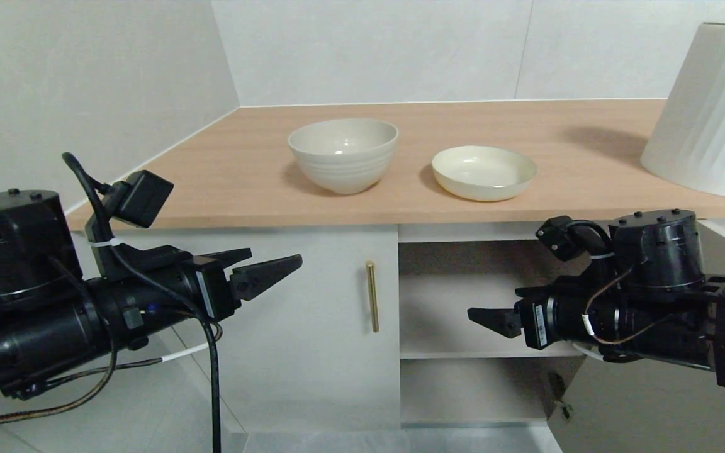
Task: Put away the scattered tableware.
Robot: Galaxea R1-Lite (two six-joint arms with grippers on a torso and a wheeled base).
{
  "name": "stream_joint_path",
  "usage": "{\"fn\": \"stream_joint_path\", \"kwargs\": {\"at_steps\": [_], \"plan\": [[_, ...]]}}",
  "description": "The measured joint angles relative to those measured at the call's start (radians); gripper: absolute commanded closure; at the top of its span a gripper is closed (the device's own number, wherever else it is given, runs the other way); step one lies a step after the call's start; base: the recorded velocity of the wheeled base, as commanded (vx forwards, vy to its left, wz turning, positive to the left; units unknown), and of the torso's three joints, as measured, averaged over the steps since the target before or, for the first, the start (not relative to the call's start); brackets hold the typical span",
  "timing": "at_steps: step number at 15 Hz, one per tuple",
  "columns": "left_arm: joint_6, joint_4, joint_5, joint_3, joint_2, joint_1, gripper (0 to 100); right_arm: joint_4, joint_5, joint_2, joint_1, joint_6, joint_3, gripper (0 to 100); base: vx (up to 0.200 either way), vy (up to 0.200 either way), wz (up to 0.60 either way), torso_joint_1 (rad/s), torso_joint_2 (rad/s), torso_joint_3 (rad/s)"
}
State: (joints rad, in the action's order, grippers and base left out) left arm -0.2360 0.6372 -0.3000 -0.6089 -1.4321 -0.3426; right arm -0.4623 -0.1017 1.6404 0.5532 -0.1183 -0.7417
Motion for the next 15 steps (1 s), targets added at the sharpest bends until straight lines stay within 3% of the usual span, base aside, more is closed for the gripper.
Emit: {"fn": "stream_joint_path", "kwargs": {"at_steps": [15], "plan": [[0.003, 0.001, -0.006, -0.052, -0.083, 0.002, 0, -0.023, -0.007, 0.0, 0.0, 0.0, 0.002, 0, 0.0, 0.0, 0.0, 0.19, -0.47, -0.277]]}}
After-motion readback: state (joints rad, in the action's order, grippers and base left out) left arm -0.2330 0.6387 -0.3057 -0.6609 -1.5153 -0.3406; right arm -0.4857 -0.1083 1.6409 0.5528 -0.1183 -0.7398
